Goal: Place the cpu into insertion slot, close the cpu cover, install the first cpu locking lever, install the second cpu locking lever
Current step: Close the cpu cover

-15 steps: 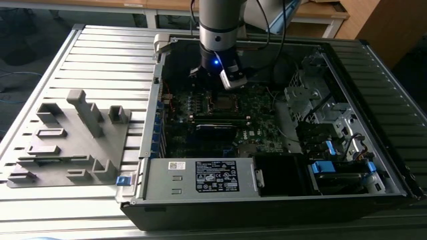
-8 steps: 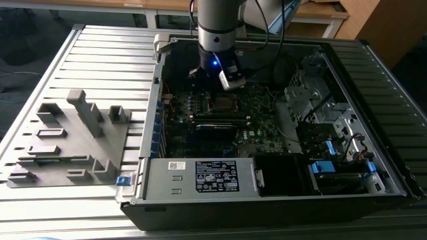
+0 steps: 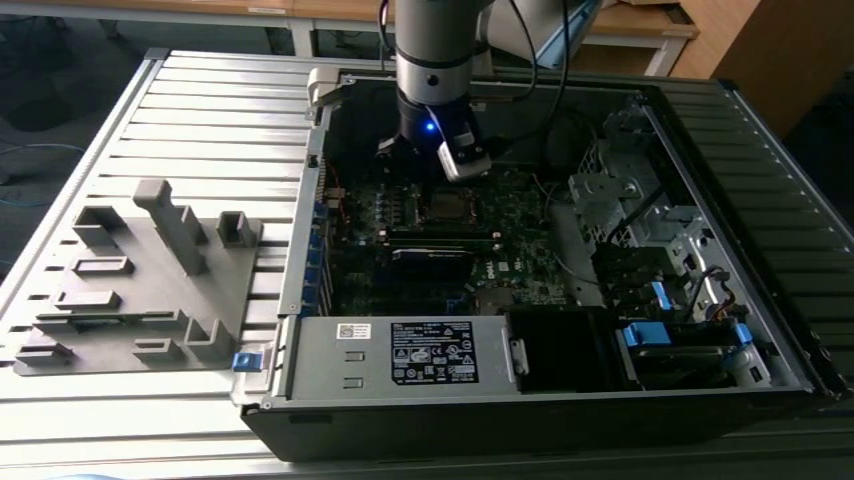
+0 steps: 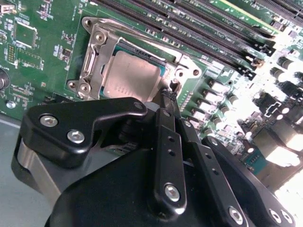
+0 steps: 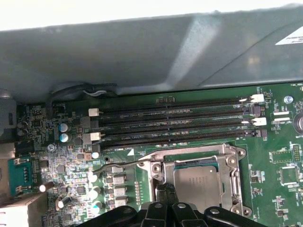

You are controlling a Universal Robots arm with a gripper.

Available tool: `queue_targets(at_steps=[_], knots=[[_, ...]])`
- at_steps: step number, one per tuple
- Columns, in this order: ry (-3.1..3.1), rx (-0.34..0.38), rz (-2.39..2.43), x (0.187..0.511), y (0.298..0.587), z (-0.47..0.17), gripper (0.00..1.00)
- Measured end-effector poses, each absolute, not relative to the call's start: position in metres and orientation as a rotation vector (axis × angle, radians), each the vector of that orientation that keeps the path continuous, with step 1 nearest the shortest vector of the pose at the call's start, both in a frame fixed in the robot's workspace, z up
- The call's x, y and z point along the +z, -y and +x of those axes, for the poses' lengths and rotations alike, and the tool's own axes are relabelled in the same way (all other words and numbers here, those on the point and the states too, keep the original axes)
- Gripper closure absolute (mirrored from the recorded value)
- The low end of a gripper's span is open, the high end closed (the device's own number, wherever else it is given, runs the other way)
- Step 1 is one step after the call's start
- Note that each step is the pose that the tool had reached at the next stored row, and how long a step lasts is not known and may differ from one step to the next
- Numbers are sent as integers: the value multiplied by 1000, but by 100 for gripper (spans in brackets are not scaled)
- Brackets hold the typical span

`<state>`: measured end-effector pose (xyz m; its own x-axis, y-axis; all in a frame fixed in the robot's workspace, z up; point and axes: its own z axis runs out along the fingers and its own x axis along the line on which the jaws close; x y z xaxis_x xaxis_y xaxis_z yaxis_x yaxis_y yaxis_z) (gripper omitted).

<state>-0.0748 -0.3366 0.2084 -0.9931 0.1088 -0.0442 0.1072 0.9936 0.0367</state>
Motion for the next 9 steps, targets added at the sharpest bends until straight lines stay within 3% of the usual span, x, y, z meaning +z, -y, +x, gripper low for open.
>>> queue_targets(at_steps=[9], knots=[[-3091, 53, 166, 207, 337, -75, 89]])
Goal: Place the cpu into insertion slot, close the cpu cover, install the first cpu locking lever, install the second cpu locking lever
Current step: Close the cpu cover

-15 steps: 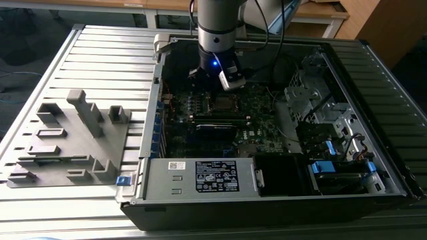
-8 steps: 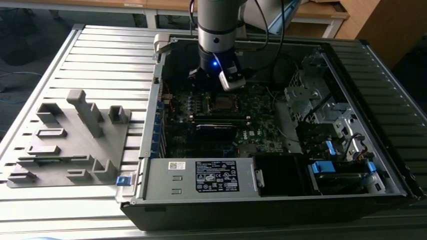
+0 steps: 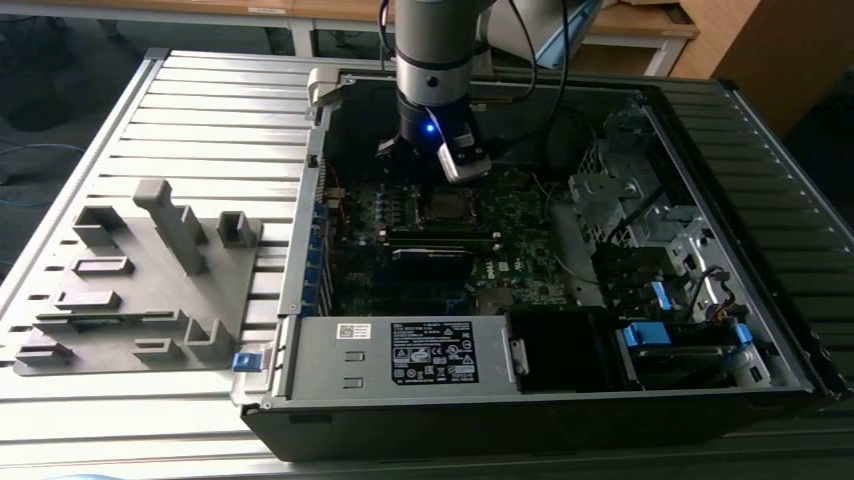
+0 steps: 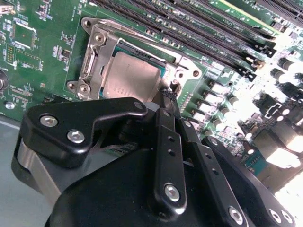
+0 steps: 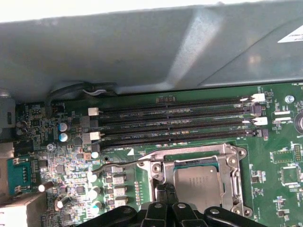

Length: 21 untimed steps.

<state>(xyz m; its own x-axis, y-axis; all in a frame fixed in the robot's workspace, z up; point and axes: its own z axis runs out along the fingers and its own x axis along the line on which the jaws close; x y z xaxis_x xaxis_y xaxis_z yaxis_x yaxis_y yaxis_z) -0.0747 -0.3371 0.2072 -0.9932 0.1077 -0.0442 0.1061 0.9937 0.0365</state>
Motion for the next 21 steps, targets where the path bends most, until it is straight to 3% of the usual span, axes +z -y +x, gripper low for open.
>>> queue_targets(at_steps=[21], knots=[[-3086, 53, 165, 199, 337, -77, 89]])
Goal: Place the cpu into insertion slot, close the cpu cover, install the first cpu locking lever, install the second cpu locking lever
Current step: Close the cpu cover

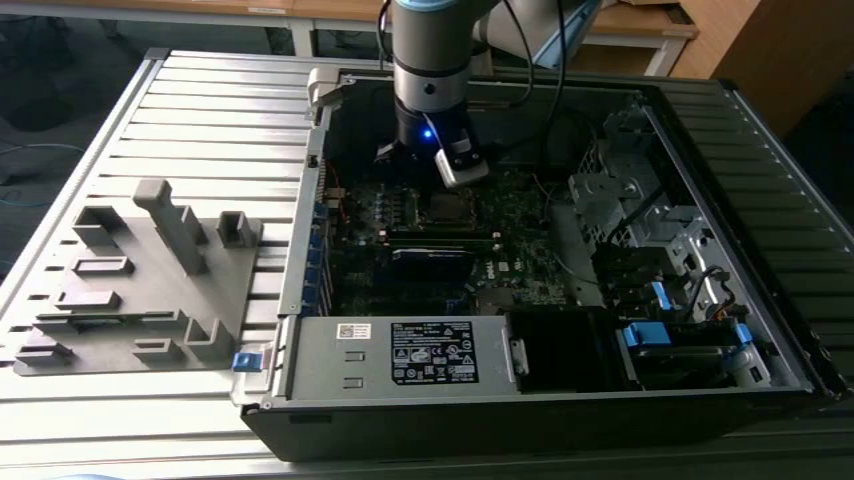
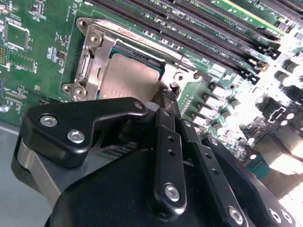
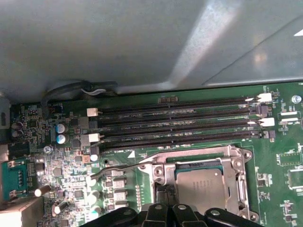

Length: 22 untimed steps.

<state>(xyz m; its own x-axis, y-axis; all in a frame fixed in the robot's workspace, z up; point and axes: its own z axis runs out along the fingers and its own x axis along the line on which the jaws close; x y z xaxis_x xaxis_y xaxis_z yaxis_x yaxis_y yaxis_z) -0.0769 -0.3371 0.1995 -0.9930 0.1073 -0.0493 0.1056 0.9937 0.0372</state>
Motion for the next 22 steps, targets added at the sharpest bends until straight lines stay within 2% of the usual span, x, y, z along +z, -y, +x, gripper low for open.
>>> queue_targets(at_steps=[22], knots=[[-3082, 56, 164, 198, 337, -77, 89]])
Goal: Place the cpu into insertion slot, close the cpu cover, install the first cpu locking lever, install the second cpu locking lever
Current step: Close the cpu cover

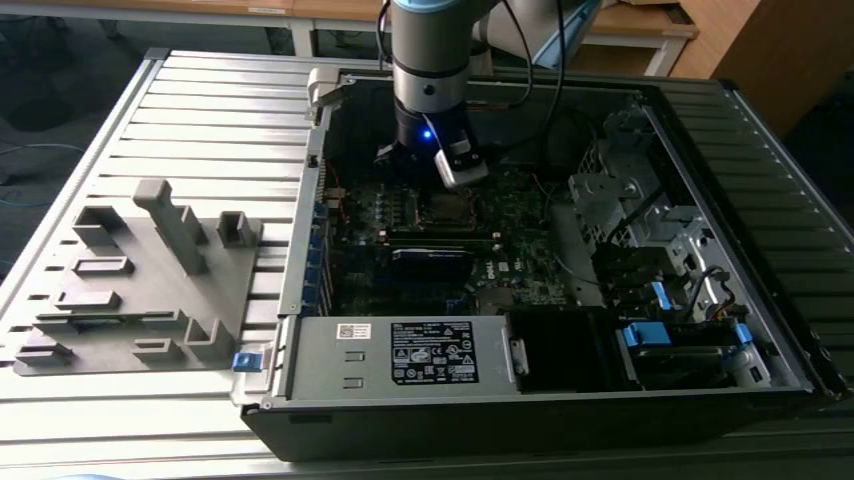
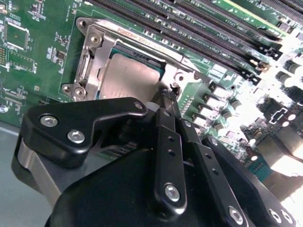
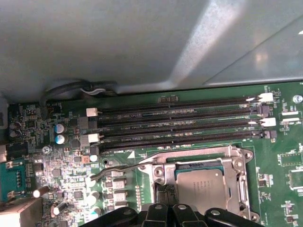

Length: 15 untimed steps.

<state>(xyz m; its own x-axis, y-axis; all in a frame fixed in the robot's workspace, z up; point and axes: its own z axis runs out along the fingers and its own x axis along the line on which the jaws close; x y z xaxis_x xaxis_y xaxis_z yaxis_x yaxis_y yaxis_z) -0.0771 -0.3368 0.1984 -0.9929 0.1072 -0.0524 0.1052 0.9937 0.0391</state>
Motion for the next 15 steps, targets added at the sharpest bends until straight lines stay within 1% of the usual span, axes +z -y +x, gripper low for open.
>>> queue_targets(at_steps=[7, 15], knots=[[-3083, 54, 164, 208, 337, -77, 89], [-3084, 53, 164, 227, 337, -77, 89]])
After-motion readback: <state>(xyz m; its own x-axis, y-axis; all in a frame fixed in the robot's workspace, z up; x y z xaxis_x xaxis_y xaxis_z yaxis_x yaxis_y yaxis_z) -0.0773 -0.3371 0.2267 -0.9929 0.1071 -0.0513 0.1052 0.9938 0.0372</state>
